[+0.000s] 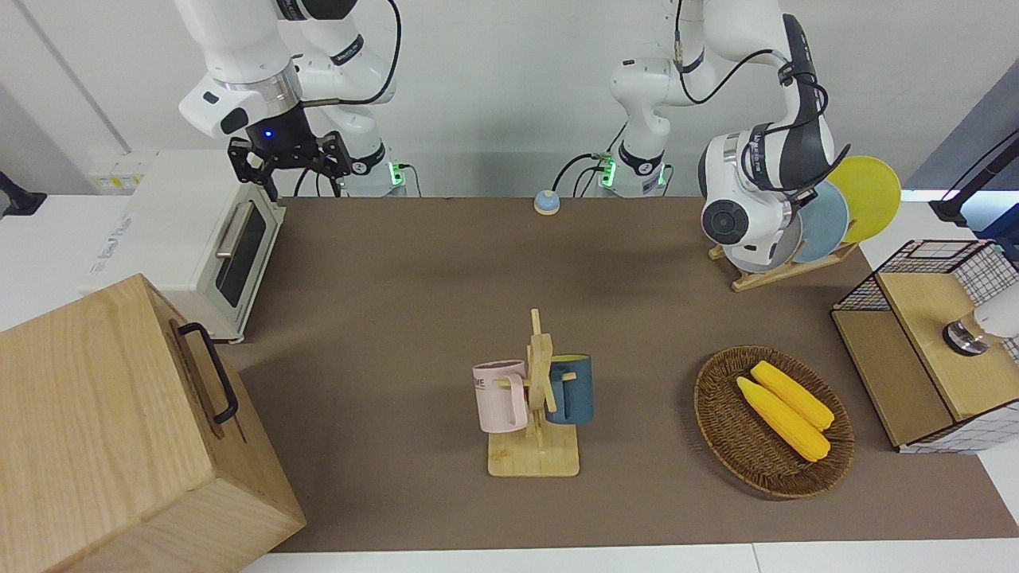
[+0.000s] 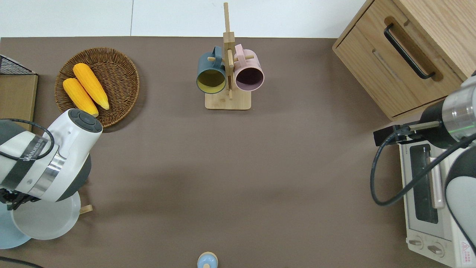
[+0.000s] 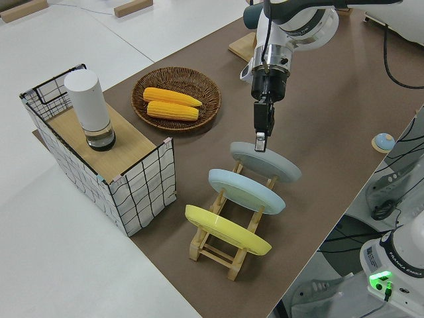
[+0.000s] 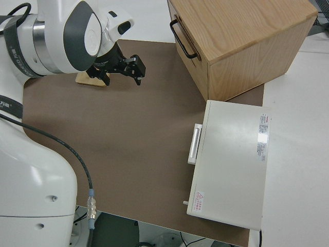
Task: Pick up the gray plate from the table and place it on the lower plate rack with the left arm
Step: 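Lower the gray plate into the rack's lower slot with the left gripper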
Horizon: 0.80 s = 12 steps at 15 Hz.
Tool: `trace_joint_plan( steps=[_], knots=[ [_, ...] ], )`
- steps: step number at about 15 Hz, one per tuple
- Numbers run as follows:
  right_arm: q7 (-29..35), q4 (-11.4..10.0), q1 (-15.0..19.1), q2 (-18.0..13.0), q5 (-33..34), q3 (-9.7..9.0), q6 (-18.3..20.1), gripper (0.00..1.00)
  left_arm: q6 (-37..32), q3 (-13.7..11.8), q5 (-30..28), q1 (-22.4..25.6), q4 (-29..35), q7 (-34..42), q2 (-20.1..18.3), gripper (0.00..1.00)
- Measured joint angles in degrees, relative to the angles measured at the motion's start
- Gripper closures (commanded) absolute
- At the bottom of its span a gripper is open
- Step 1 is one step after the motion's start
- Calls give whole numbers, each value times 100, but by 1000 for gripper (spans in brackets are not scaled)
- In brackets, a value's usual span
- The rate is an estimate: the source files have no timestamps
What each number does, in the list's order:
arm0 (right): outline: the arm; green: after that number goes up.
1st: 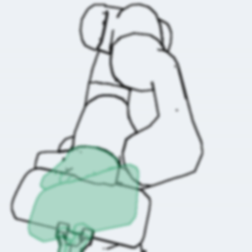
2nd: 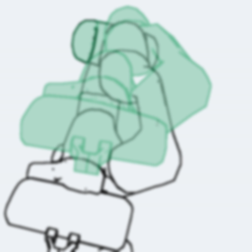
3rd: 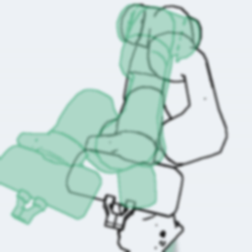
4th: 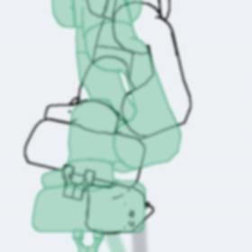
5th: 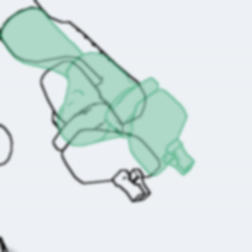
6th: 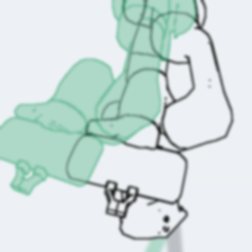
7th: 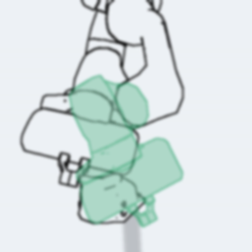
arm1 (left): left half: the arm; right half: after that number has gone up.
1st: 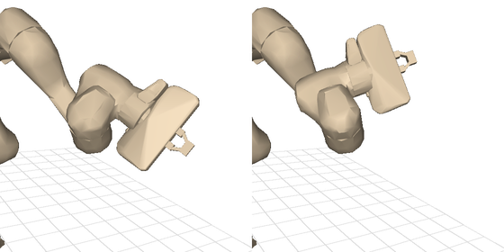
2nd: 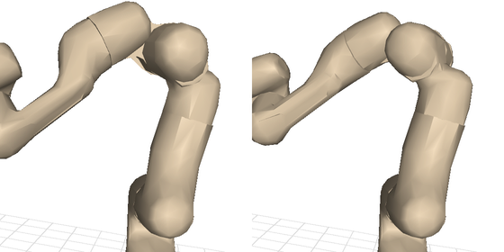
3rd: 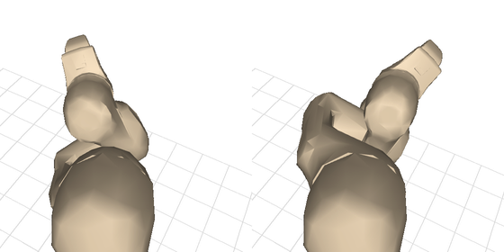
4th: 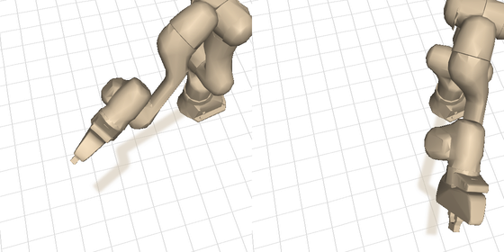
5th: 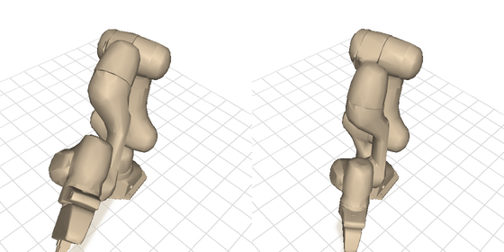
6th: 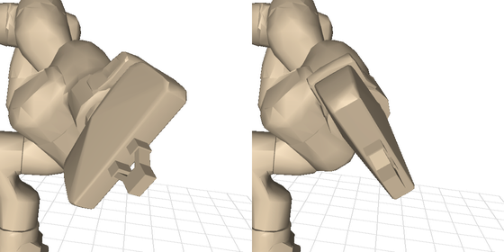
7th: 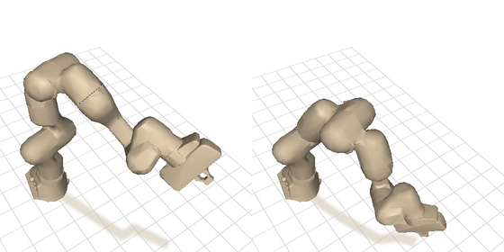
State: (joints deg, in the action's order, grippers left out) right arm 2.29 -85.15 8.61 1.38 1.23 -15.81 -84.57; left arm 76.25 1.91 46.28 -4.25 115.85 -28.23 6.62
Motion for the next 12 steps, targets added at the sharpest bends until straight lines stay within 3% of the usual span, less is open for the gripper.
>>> trace_joint_plan(
  steps=[2,3,4,5,6,8,9,10,12],
  knots=[
    [0,0,0,0,0,0,0,17,22,28,0,-5,-1,-140,80,997],
    [0,0,0,0,0,0,0,17,34,43,0,-9,-4,-186,118,851],
    [0,0,0,0,0,0,0,17,44,56,-1,-14,-6,-216,147,833],
    [0,0,0,0,0,0,0,17,49,61,16,-21,-11,-235,166,711],
    [0,0,0,0,0,0,0,17,104,49,4,-17,-1,-255,174,420],
    [0,0,0,0,0,0,0,17,220,3,0,8,17,-296,235,256],
    [0,0,0,0,0,0,0,17,226,1,-10,8,-1,-296,244,92],
    [0,0,0,0,0,0,0,17,271,0,-36,8,0,-299,249,16],
    [0,0,0,0,0,0,0,17,326,-10,-197,10,-21,-318,253,9]
  ],
)
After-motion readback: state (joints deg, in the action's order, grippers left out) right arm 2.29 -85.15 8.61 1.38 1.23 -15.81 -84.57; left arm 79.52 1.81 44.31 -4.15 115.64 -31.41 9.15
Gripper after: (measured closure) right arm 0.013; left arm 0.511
